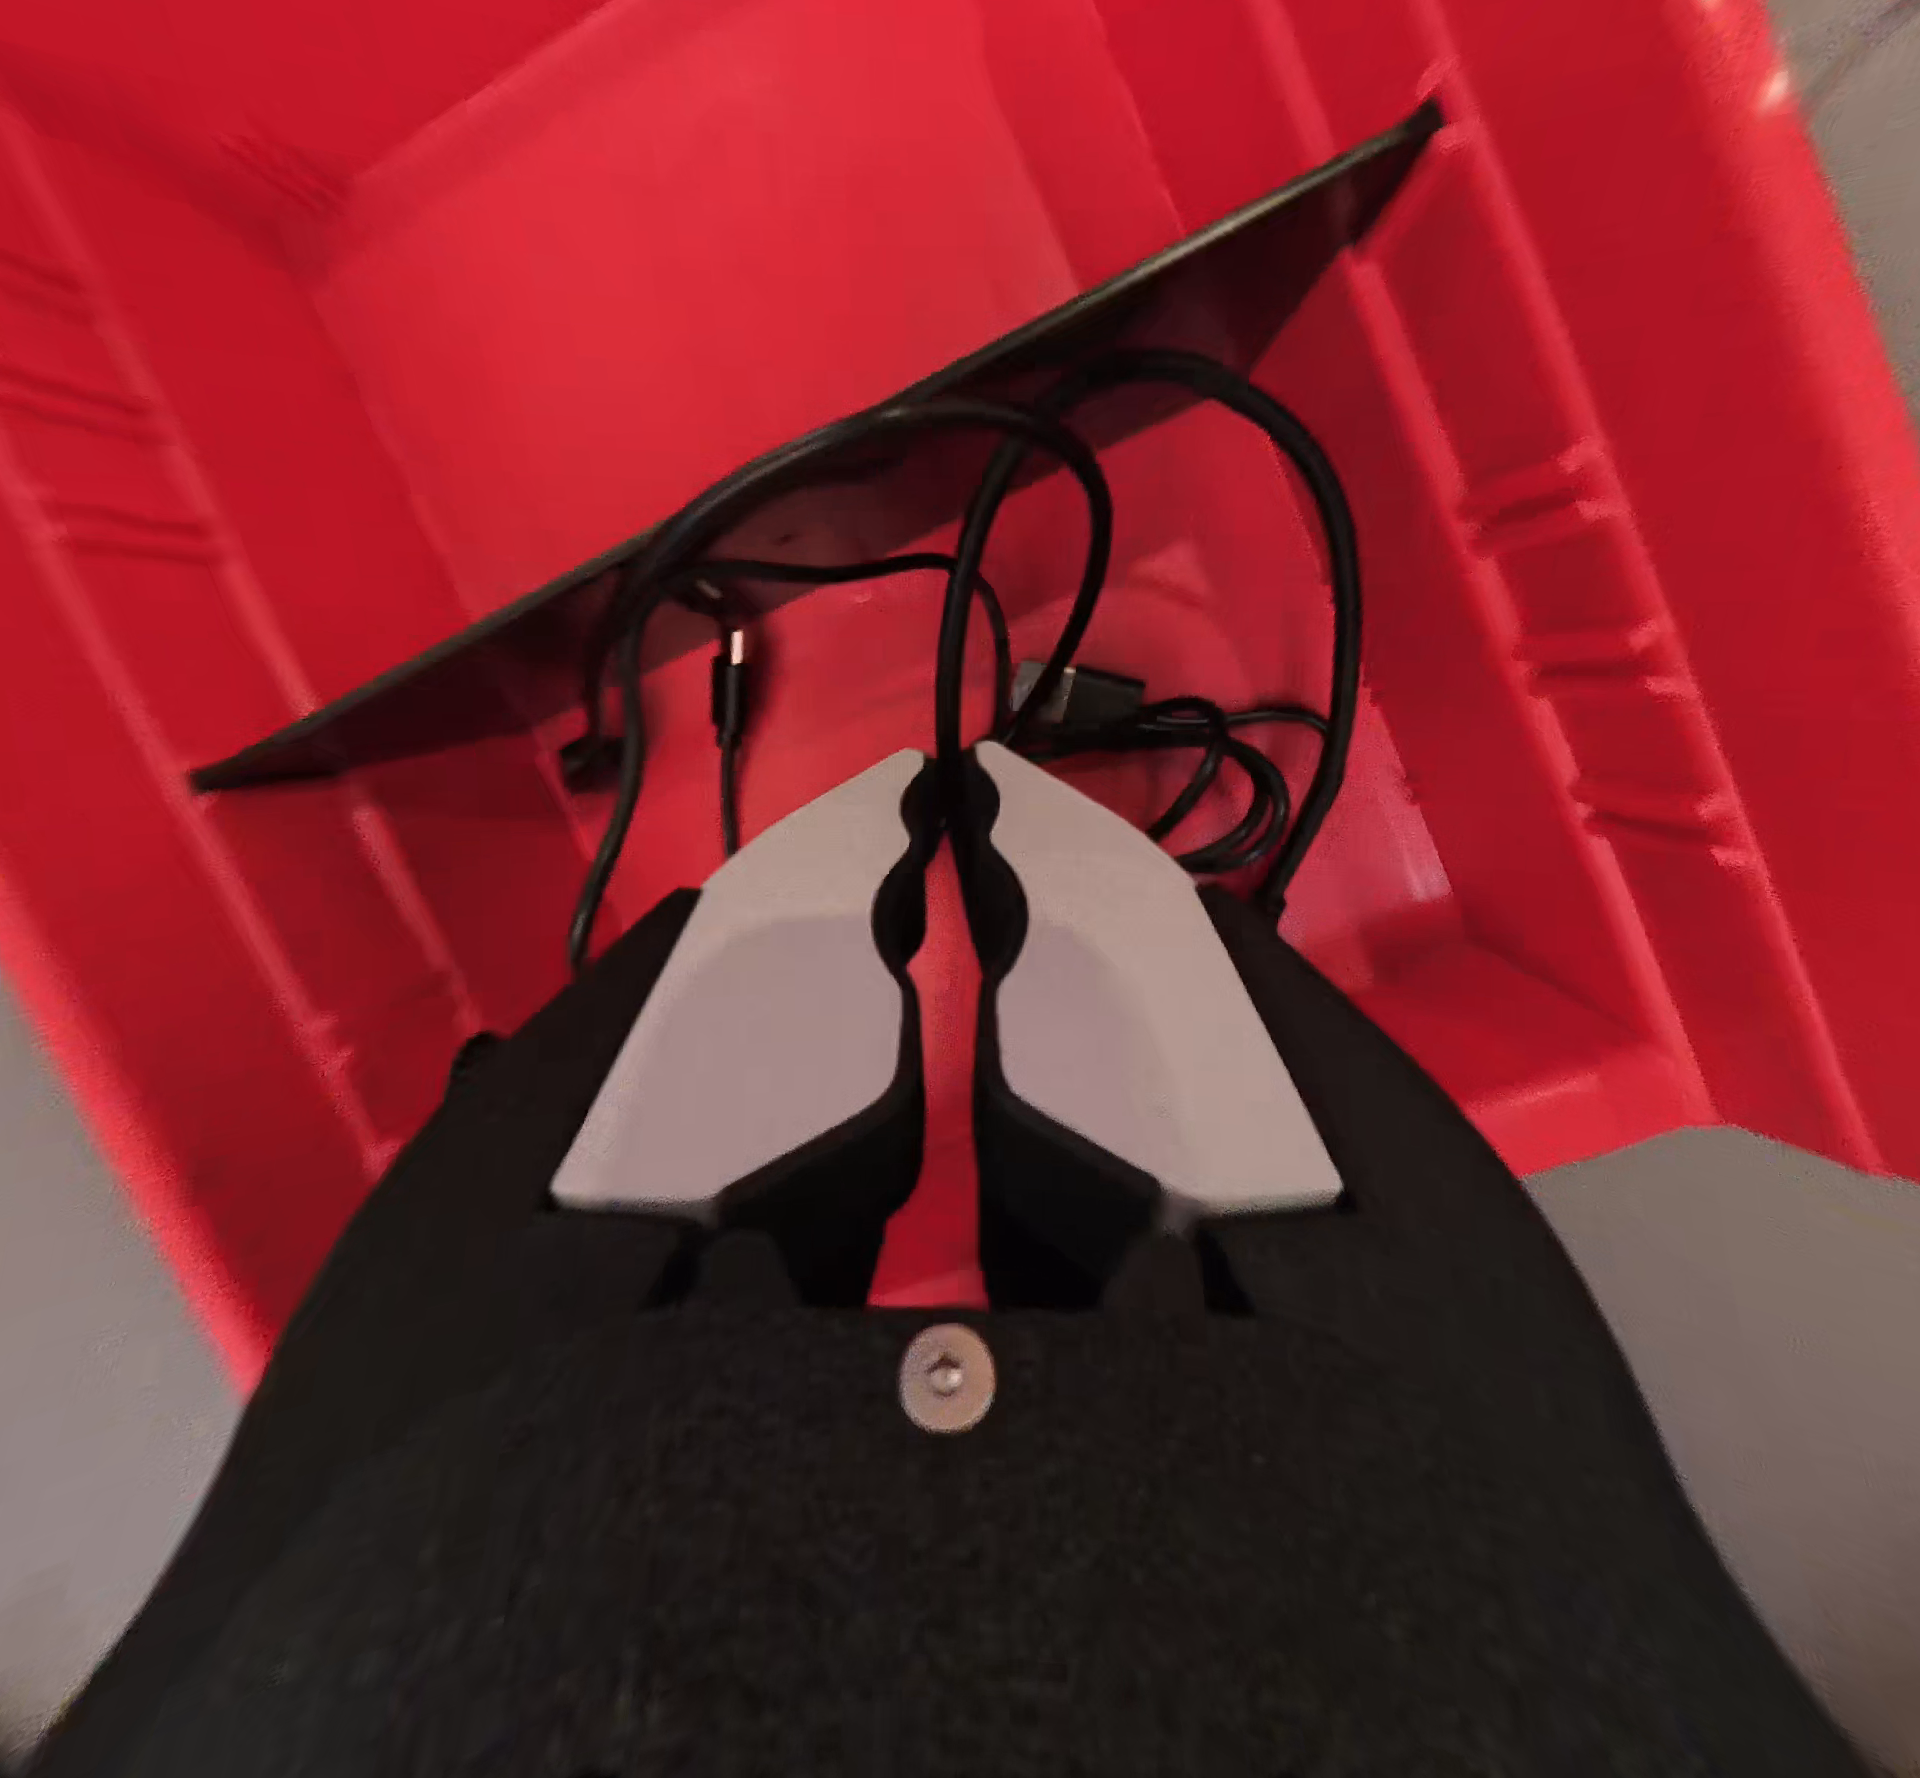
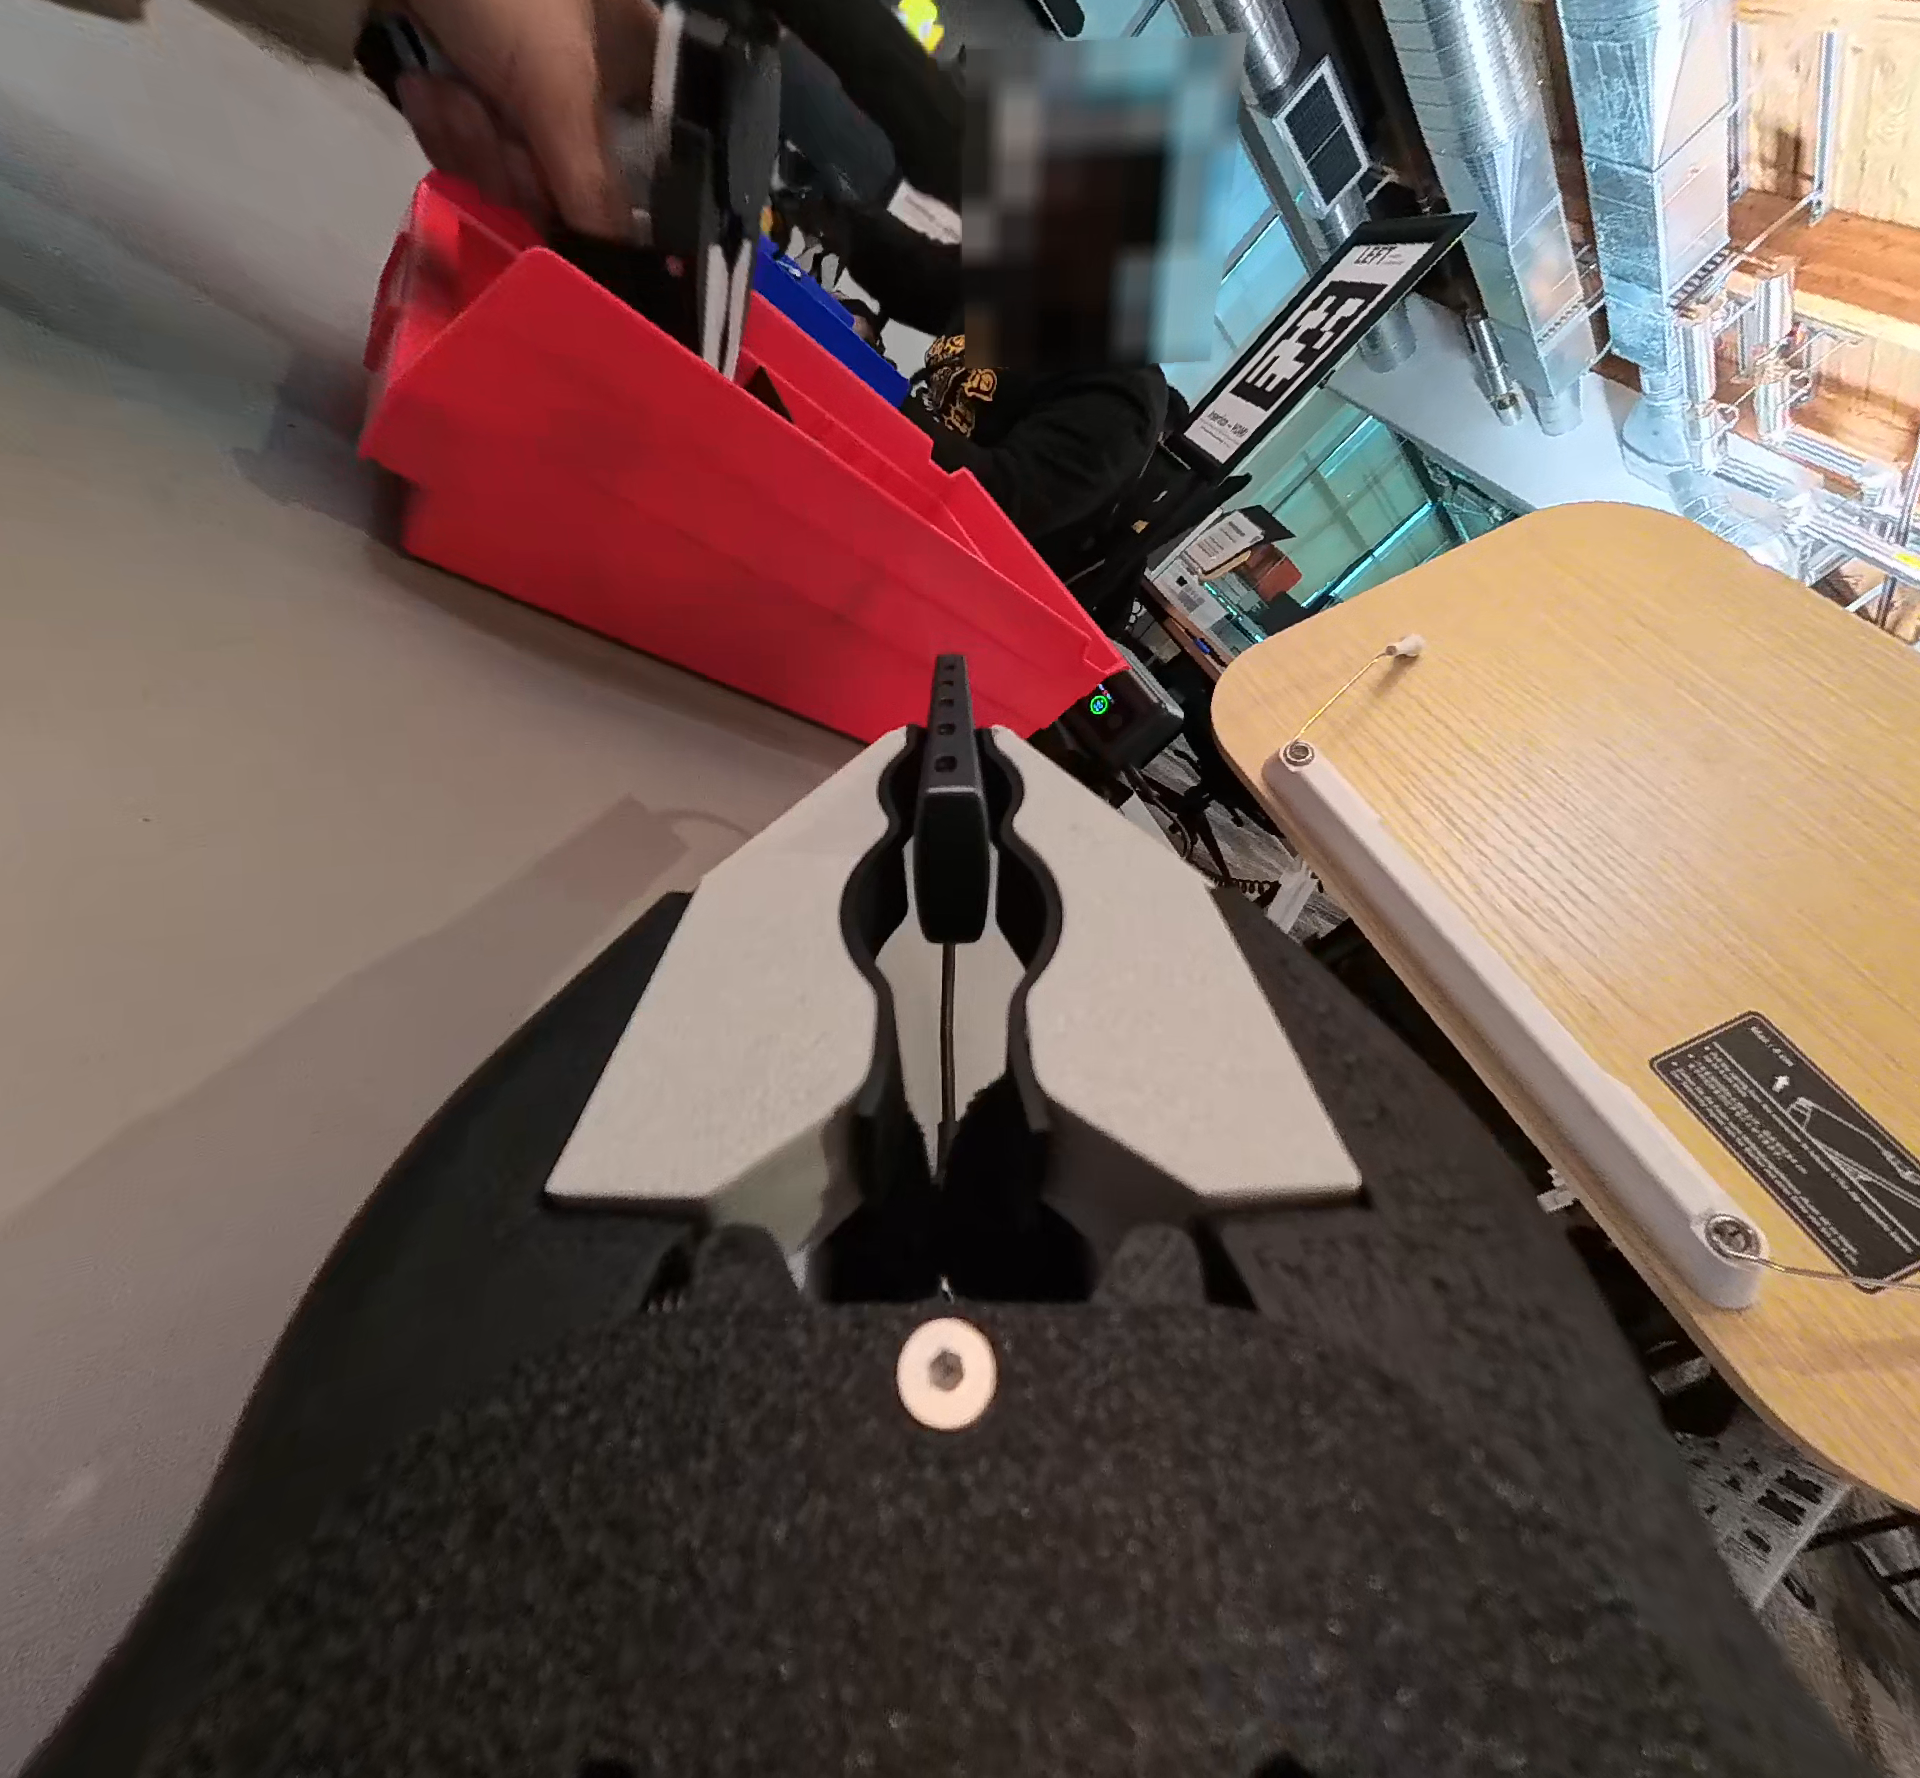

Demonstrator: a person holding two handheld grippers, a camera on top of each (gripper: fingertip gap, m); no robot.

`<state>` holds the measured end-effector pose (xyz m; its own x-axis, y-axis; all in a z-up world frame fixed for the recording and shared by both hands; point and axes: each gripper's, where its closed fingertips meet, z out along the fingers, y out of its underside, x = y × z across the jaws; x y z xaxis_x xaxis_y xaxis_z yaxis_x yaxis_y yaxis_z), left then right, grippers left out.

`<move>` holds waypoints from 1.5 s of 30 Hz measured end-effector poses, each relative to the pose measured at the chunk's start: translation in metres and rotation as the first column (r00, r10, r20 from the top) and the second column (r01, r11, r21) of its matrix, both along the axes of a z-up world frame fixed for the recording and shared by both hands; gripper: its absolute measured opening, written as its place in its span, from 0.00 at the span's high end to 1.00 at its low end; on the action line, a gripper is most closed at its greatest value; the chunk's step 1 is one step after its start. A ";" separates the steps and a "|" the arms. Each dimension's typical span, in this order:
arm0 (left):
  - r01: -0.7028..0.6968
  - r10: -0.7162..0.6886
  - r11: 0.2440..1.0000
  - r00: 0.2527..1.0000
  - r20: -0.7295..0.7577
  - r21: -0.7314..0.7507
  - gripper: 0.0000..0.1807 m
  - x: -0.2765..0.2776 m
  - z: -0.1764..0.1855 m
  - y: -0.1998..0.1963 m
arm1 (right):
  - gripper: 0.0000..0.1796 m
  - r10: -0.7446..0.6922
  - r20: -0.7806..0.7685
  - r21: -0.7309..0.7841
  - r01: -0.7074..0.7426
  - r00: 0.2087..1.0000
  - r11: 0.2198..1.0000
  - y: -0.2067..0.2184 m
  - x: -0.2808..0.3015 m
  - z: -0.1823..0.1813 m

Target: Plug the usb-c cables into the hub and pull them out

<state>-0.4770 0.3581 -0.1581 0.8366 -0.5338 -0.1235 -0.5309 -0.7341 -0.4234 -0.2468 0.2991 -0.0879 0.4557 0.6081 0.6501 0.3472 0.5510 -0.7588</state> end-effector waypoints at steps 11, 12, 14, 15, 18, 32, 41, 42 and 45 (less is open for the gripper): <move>-0.295 0.168 0.864 0.933 0.319 0.407 1.00 -0.017 0.097 -0.012 | 0.95 -0.002 -0.007 -0.002 0.002 1.000 1.000 0.001 0.001 0.001; -0.349 0.149 0.834 0.889 0.434 0.428 1.00 -0.012 0.109 -0.012 | 0.95 -0.002 -0.007 0.001 0.002 1.000 1.000 0.001 0.000 0.001; -0.433 0.082 0.799 0.766 0.637 0.417 1.00 -0.002 0.128 -0.016 | 0.95 0.000 -0.004 0.003 0.000 1.000 1.000 0.000 0.000 0.001; -0.451 0.076 0.810 0.716 0.694 0.376 1.00 0.003 0.126 -0.018 | 0.95 -0.001 -0.003 0.004 0.001 1.000 1.000 0.000 0.000 0.001; -0.446 0.118 0.850 0.678 0.726 0.278 1.00 0.009 0.101 -0.027 | 0.95 0.000 -0.003 0.006 0.000 1.000 1.000 0.000 0.000 0.001; 0.119 -0.148 0.919 0.988 0.050 0.376 0.78 0.010 0.088 0.029 | 0.95 0.010 0.032 0.010 -0.010 0.999 1.000 -0.002 -0.003 -0.004; 0.136 -0.155 0.880 0.988 0.003 0.455 0.98 0.026 0.107 0.054 | 0.95 0.010 0.029 0.008 -0.010 1.000 1.000 -0.001 -0.001 -0.004; 0.087 -0.135 0.855 0.989 0.058 0.511 0.98 0.023 0.128 0.049 | 0.95 0.008 0.026 0.010 -0.009 1.000 1.000 -0.001 -0.001 -0.003; -0.084 -0.135 0.768 0.948 0.289 0.635 0.99 0.021 0.195 0.018 | 0.95 0.005 0.011 0.006 -0.005 1.000 1.000 0.000 0.001 -0.001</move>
